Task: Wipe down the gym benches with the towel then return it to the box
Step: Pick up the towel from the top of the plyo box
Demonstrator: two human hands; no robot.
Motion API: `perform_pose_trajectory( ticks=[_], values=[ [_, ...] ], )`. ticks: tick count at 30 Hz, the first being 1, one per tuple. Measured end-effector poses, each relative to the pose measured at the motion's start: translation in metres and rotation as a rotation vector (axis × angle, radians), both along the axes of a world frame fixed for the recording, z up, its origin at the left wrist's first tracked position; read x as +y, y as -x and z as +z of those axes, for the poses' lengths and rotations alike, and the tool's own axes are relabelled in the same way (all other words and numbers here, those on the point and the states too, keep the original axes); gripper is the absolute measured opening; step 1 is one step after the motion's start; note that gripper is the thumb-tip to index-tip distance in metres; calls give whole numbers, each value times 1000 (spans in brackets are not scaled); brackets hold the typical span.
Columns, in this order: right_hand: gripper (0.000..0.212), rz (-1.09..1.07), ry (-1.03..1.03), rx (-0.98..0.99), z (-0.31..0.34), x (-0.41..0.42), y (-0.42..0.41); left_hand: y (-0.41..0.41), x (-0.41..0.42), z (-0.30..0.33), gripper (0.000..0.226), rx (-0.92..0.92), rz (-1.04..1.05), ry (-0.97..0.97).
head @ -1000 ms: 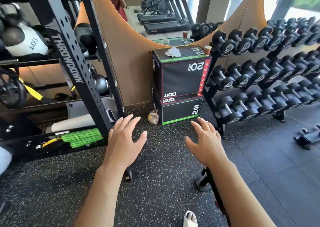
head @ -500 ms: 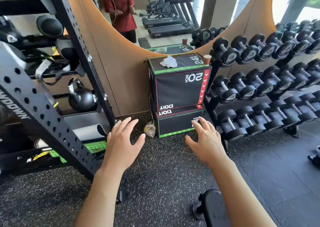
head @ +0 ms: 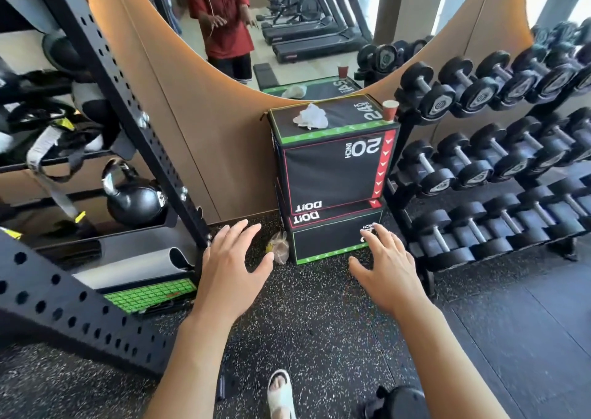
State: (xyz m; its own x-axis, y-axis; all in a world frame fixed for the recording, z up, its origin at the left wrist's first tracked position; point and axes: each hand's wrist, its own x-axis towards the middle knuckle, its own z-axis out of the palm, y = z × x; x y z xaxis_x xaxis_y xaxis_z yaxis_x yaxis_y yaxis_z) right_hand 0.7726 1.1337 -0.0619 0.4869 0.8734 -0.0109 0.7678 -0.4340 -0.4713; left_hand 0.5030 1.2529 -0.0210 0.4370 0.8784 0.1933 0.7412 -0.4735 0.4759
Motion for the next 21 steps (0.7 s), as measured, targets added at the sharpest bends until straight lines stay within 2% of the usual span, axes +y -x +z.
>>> perform_pose_trajectory(
  ticks=[14,21],
  values=[
    [72,-64,19,-62,11,199,-22,-36,213,-7,62,-2,-88,9],
    [72,-61,60,-82,7,249,-27,-53,271,-14,62,-51,-118,44]
  ],
)
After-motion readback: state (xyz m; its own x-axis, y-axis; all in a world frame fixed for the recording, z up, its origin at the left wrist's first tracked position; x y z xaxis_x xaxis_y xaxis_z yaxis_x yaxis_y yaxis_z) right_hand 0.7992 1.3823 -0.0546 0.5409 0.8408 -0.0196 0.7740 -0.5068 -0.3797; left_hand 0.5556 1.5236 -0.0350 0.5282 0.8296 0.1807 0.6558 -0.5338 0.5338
